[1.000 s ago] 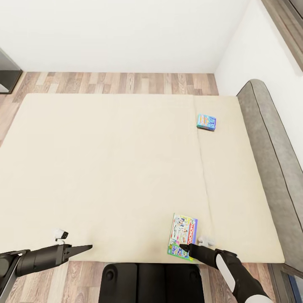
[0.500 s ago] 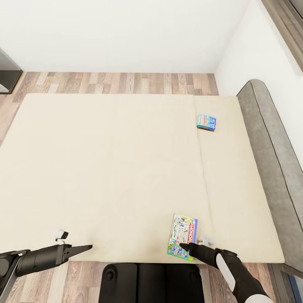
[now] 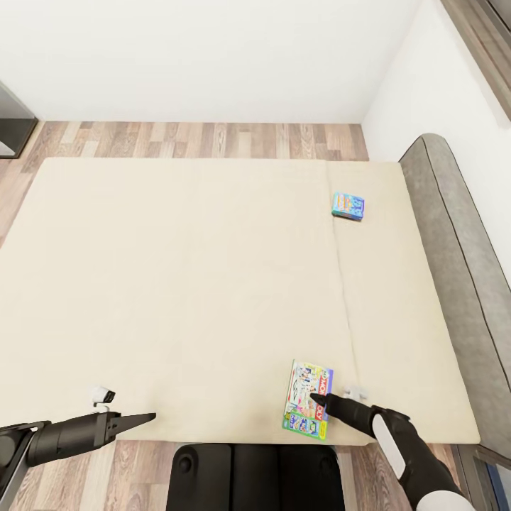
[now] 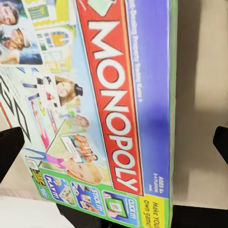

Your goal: Put all the toys in the child's room - the three board games (two on the bed and one on the table), the two jigsaw puzzles on the table, and the tennis ball on the table - inside the toy box on the table in the child's room.

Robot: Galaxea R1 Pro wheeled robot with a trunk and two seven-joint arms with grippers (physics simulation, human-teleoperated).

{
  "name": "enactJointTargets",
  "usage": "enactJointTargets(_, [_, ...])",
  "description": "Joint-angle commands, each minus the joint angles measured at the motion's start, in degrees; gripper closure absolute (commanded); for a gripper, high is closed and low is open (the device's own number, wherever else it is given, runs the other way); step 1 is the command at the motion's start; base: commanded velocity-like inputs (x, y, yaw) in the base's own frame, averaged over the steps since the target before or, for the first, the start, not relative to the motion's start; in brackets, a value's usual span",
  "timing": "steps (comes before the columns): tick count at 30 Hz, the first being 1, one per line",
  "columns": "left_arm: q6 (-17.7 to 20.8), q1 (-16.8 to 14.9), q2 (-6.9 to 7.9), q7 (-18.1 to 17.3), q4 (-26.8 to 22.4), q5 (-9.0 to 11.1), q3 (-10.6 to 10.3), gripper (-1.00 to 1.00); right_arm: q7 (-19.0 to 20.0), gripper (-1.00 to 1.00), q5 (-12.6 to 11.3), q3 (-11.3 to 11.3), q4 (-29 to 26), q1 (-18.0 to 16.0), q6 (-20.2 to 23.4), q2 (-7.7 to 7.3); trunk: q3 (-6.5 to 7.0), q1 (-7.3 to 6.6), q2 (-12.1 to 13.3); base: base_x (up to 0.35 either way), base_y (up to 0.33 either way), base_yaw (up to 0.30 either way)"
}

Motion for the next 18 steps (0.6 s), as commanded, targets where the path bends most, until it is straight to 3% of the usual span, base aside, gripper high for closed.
enactJointTargets(1, [0.61, -0.01, 0.0, -0.23, -0.02, -0.04, 0.0, -1.0, 0.09, -1.0, -0.23, -0.25, -0.14, -0.01, 0.45, 0.13, -0.06, 0.03, -0.09, 0.0, 0.0, 0.0])
enactJointTargets(18, [0.61, -0.01, 0.02, -0.23, 0.07, -0.14, -0.06, -1.0, -0.39, -1.0, 0.34, -0.26, -0.37, -0.1, -0.38, 0.86, -0.06, 0.03, -0.09, 0.0, 0.0, 0.0])
